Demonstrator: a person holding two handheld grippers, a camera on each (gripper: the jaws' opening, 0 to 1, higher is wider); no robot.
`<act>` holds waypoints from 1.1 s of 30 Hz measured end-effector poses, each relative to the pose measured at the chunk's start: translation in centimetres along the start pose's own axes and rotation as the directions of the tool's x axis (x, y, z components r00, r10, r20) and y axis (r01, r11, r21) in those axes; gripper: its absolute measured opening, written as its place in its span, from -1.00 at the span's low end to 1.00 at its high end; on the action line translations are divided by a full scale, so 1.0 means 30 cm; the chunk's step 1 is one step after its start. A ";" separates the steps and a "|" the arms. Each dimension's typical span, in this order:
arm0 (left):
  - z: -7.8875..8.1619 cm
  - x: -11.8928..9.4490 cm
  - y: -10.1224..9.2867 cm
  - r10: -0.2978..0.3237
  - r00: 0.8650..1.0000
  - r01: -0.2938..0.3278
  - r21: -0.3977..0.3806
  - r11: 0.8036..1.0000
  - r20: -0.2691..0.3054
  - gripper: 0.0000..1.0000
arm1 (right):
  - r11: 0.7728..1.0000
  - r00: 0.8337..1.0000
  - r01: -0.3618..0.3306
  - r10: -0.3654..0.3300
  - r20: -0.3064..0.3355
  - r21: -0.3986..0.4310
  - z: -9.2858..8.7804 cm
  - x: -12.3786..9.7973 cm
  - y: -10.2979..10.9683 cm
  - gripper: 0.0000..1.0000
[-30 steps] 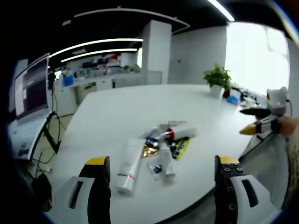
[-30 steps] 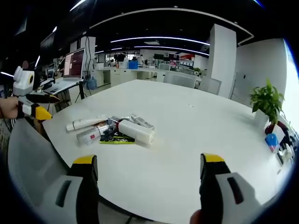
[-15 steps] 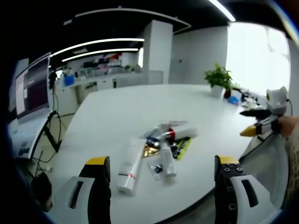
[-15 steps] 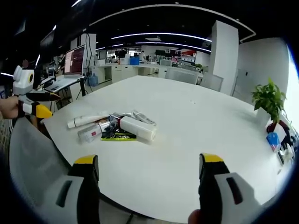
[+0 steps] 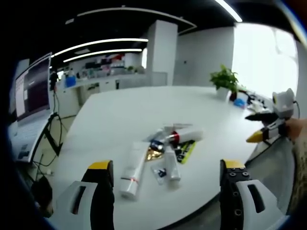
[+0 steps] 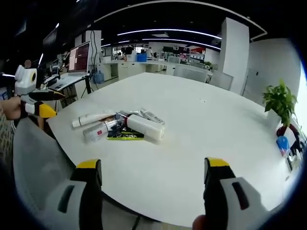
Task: Arrange the skincare products in the storage area until every visible bottle or jar stands upright without overlapping.
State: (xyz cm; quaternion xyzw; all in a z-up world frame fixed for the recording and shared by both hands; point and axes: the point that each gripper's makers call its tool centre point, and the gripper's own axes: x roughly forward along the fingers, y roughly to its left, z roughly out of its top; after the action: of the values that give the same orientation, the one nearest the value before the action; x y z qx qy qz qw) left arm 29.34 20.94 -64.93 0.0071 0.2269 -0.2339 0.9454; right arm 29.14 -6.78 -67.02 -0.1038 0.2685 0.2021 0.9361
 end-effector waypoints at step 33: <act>-0.013 0.007 0.001 -0.012 1.000 0.011 -0.024 1.000 -0.026 0.75 | 0.850 0.911 -0.408 0.352 -0.215 -0.334 0.098 0.378 0.136 0.27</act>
State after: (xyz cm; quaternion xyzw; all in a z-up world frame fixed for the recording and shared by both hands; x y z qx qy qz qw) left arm 29.37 20.93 -65.36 -0.0025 0.2420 -0.2363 0.9411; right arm 37.51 1.42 -71.11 -0.2384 0.3082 0.4225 0.8183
